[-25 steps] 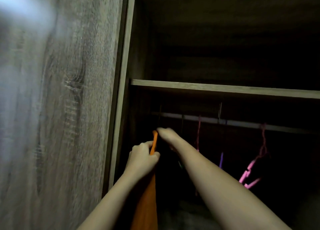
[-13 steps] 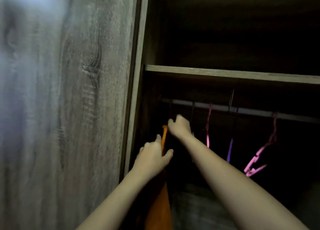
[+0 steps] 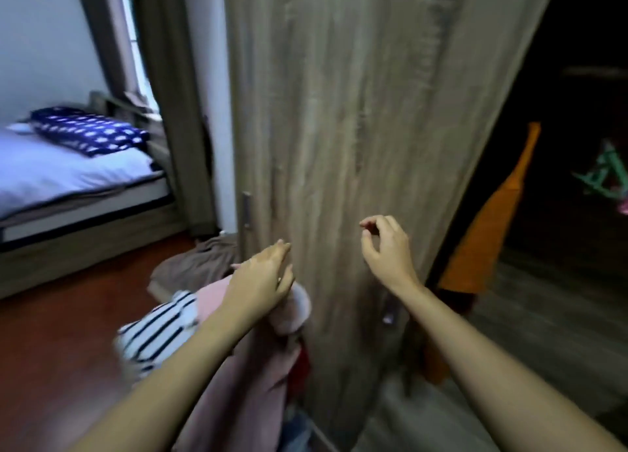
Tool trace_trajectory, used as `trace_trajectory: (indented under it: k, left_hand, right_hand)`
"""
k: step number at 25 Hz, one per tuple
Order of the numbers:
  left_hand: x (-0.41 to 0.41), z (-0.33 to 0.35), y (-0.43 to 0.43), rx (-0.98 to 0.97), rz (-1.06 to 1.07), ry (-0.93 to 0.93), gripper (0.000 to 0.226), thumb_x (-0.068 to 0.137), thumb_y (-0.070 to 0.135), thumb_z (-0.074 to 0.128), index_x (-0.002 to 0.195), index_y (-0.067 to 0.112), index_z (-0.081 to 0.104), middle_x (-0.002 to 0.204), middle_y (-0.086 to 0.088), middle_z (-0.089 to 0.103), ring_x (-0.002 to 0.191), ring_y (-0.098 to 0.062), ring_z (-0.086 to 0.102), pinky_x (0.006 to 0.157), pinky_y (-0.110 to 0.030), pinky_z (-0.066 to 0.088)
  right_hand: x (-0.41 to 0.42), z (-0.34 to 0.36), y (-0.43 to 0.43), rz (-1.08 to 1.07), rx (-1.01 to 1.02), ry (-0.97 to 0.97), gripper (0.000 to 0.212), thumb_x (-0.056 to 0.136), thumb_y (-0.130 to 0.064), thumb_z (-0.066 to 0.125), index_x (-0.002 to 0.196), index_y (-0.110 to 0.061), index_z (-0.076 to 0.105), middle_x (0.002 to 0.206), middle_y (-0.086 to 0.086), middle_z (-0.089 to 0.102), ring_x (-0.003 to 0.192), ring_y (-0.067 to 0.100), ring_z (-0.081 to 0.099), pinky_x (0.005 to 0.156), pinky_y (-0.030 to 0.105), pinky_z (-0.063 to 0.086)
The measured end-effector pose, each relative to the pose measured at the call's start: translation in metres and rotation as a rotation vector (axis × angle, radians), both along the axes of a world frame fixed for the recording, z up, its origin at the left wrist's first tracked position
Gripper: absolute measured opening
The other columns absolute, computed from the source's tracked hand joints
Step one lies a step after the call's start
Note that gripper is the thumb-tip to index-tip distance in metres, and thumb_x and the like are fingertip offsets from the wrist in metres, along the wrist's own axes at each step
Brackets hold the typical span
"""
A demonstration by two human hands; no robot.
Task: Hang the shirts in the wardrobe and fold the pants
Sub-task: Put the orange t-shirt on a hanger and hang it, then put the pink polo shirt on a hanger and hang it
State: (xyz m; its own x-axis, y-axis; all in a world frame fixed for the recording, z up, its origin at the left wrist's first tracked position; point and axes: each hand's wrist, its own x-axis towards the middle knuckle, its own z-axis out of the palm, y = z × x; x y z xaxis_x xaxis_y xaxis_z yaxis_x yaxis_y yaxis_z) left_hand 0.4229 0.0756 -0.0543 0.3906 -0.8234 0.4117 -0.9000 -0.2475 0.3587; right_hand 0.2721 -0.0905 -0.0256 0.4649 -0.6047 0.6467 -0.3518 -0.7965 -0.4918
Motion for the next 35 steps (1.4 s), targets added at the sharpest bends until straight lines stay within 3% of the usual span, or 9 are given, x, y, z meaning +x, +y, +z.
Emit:
trace_trajectory:
  k: [7, 15, 18, 21, 24, 28, 30, 33, 35]
  left_hand:
    - [0.114, -0.085, 0.139, 0.302, 0.365, 0.124, 0.06, 0.092, 0.053, 0.031, 0.137, 0.014, 0.041, 0.144, -0.011, 0.043, 0.128, -0.03, 0.045, 0.099, -0.038, 0.039]
    - [0.107, -0.125, 0.146, 0.676, 0.298, 0.023, 0.138, 0.034, 0.07, -0.051, 0.151, 0.018, 0.002, 0.159, -0.011, -0.009, 0.146, -0.03, -0.006, 0.111, -0.054, 0.006]
    - [0.111, -0.126, 0.147, 0.697, 0.29, -0.012, 0.116, 0.053, 0.072, -0.033, 0.15, 0.018, 0.001, 0.159, -0.011, -0.009, 0.146, -0.029, -0.005, 0.11, -0.054, 0.008]
    - [0.111, -0.127, 0.147, 0.74, 0.299, -0.022, 0.076, 0.089, 0.062, 0.003, 0.151, 0.018, 0.003, 0.159, -0.012, -0.007, 0.146, -0.029, -0.004, 0.112, -0.051, 0.009]
    - [0.112, -0.126, 0.146, 0.742, 0.303, -0.044, 0.065, 0.098, 0.051, 0.021, 0.151, 0.018, 0.004, 0.159, -0.012, -0.006, 0.146, -0.029, -0.003, 0.111, -0.052, 0.013]
    - [0.117, -0.127, 0.151, 0.778, 0.288, -0.057, 0.067, 0.095, 0.055, 0.024, 0.15, 0.019, 0.008, 0.159, -0.011, -0.001, 0.146, -0.028, 0.002, 0.109, -0.055, 0.019]
    - [0.118, -0.105, 0.15, 0.674, 0.251, 0.048, 0.08, 0.086, 0.069, 0.029, 0.147, 0.018, 0.019, 0.157, -0.009, 0.015, 0.145, -0.027, 0.014, 0.11, -0.051, 0.027]
    - [0.099, -0.032, 0.129, -0.024, 0.018, 0.667, 0.114, 0.062, 0.078, 0.059, 0.15, 0.021, 0.013, 0.153, -0.003, 0.029, 0.14, -0.019, 0.031, 0.111, -0.04, 0.032]
    - [0.081, 0.022, 0.106, -0.366, -0.222, 0.891, 0.116, 0.065, 0.058, 0.073, 0.15, 0.024, 0.002, 0.153, -0.004, 0.028, 0.134, -0.014, 0.036, 0.106, -0.033, 0.036]
  right_hand:
    - [0.135, -0.073, 0.087, 0.282, 0.251, 0.449, 0.032, 0.091, -0.02, 0.053, 0.114, 0.001, 0.058, 0.115, 0.024, 0.059, 0.111, 0.034, 0.054, 0.092, 0.031, 0.035]
    - [0.199, -0.111, 0.093, -0.007, 0.617, 0.619, 0.072, 0.084, -0.058, 0.047, 0.136, -0.008, 0.04, 0.141, 0.02, 0.041, 0.131, 0.036, 0.037, 0.107, 0.04, 0.032]
    - [0.198, -0.113, 0.108, -0.004, 0.426, 0.653, 0.078, 0.079, -0.06, 0.054, 0.134, -0.007, 0.038, 0.139, 0.019, 0.034, 0.128, 0.038, 0.036, 0.106, 0.043, 0.031]
    - [0.194, -0.122, 0.126, 0.063, 0.167, 0.66, 0.047, 0.092, -0.034, 0.049, 0.129, -0.005, 0.044, 0.136, 0.021, 0.041, 0.115, 0.035, 0.051, 0.096, 0.039, 0.041]
    - [0.194, -0.101, 0.123, 0.034, 0.408, 0.385, 0.032, 0.097, -0.023, 0.036, 0.117, -0.004, 0.053, 0.119, 0.024, 0.059, 0.106, 0.036, 0.057, 0.089, 0.038, 0.044]
    - [0.185, 0.005, 0.11, 0.213, 0.772, -0.083, 0.024, 0.091, -0.023, 0.044, 0.069, -0.02, 0.052, 0.076, 0.005, 0.056, 0.083, 0.023, 0.052, 0.075, 0.034, 0.038]
    - [0.172, 0.049, 0.117, 0.376, 0.803, -0.185, 0.026, 0.088, -0.024, 0.046, 0.063, -0.019, 0.05, 0.066, 0.0, 0.052, 0.076, 0.021, 0.05, 0.073, 0.037, 0.039]
    - [0.155, 0.093, 0.142, 0.487, 0.75, -0.148, 0.015, 0.082, -0.019, 0.055, 0.067, -0.018, 0.05, 0.073, 0.001, 0.057, 0.081, 0.02, 0.056, 0.081, 0.043, 0.046]
    - [0.142, 0.114, 0.154, 0.521, 0.781, -0.186, 0.013, 0.081, -0.015, 0.059, 0.072, -0.017, 0.049, 0.08, 0.001, 0.057, 0.085, 0.02, 0.058, 0.087, 0.041, 0.05]
